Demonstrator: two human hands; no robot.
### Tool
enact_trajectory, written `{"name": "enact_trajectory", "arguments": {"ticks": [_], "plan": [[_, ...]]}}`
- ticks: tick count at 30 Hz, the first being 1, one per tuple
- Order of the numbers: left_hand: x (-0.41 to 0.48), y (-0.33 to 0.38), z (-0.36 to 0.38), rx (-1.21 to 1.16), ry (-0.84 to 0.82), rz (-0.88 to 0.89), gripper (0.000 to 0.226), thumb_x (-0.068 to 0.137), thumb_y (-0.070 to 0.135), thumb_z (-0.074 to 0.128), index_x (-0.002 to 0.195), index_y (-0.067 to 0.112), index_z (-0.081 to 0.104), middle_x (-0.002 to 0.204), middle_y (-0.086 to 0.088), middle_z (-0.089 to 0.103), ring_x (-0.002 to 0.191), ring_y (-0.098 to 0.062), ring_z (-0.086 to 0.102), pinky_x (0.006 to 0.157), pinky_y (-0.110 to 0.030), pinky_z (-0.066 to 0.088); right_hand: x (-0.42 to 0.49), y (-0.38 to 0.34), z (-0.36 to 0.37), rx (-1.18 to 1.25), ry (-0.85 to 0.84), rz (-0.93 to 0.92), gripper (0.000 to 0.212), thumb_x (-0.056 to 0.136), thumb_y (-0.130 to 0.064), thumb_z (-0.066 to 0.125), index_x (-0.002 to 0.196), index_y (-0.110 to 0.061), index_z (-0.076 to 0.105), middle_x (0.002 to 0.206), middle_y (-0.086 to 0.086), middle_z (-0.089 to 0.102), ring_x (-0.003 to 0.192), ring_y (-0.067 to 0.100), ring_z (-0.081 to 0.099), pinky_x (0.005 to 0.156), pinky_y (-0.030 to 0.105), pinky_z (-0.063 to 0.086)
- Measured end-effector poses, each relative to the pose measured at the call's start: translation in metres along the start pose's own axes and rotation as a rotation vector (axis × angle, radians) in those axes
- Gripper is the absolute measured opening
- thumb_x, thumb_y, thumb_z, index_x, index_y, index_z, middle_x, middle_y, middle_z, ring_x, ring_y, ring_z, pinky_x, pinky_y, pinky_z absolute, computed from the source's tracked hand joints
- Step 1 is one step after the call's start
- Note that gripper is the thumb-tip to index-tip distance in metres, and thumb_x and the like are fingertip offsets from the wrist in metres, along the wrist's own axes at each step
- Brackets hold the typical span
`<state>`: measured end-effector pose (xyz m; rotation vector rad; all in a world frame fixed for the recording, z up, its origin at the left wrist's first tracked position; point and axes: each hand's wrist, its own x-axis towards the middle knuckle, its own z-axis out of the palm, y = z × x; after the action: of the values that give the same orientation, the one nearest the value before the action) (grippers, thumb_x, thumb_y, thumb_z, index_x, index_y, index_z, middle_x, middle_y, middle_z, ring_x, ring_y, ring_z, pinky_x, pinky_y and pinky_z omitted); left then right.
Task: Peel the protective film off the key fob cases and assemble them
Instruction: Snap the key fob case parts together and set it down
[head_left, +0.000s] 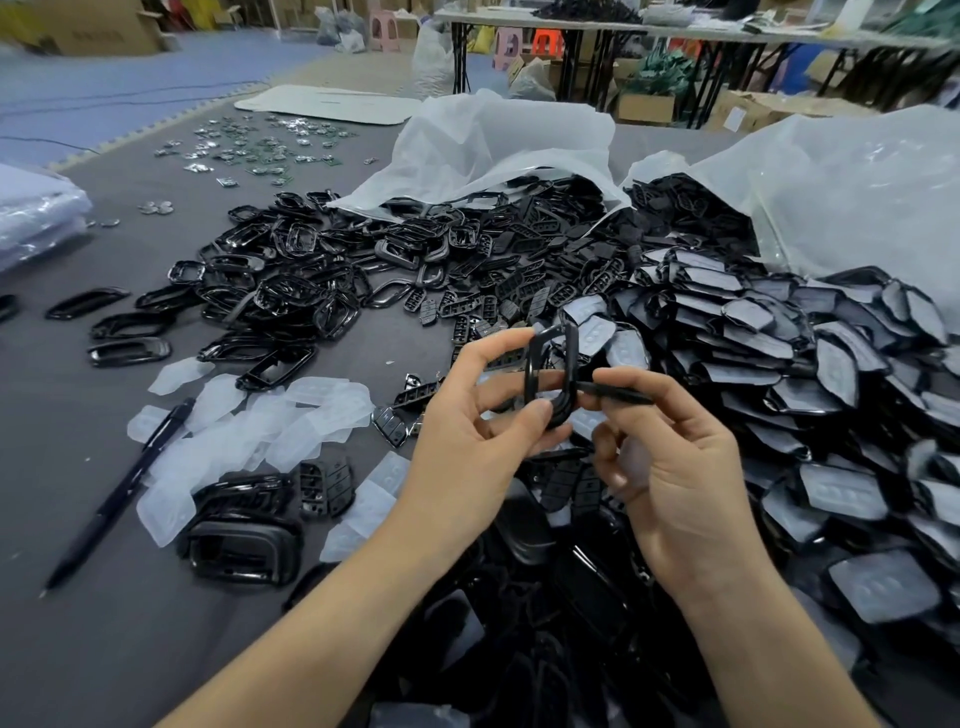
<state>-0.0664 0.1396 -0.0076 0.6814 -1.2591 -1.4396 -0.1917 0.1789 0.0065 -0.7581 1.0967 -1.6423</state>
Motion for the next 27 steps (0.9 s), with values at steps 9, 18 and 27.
{"name": "enact_trajectory", "arguments": {"ticks": [9, 18, 27], "plan": [[0.000, 0.003, 0.001, -0.064, -0.009, -0.023, 0.038, 0.091, -0.012, 0.051, 0.115, 0.018, 0.058, 0.092, -0.009, 0.074, 0.082, -0.025, 0.073, 0.071, -0.026, 0.057, 0.004, 0.001, -0.007, 0.068, 0.048, 0.078, 0.034, 0.089, 0.005, 0.046, 0.072, -0.012, 0.070, 0.062, 0.005, 0.060, 0.046, 0.009, 0.046, 0.037, 0.016, 0.030], [-0.002, 0.000, 0.004, -0.035, -0.031, -0.048, 0.019, 0.091, -0.010, 0.052, 0.091, 0.004, 0.065, 0.083, -0.001, 0.073, 0.073, -0.015, 0.072, 0.066, -0.021, 0.057, 0.003, -0.001, -0.003, 0.046, 0.017, 0.081, 0.034, 0.090, 0.003, 0.047, 0.066, -0.012, 0.067, 0.060, 0.003, 0.063, 0.049, 0.009, 0.052, 0.038, 0.014, 0.033], [-0.005, -0.009, 0.005, 0.321, -0.079, -0.014, 0.021, 0.089, 0.007, 0.063, 0.087, 0.027, 0.065, 0.075, 0.016, 0.072, 0.074, 0.002, 0.065, 0.074, -0.016, 0.051, 0.002, 0.005, -0.001, -0.185, 0.034, -0.066, 0.026, 0.087, -0.010, 0.064, 0.063, -0.019, 0.070, 0.050, -0.003, 0.051, 0.042, 0.005, 0.042, 0.037, 0.014, 0.032]]}}
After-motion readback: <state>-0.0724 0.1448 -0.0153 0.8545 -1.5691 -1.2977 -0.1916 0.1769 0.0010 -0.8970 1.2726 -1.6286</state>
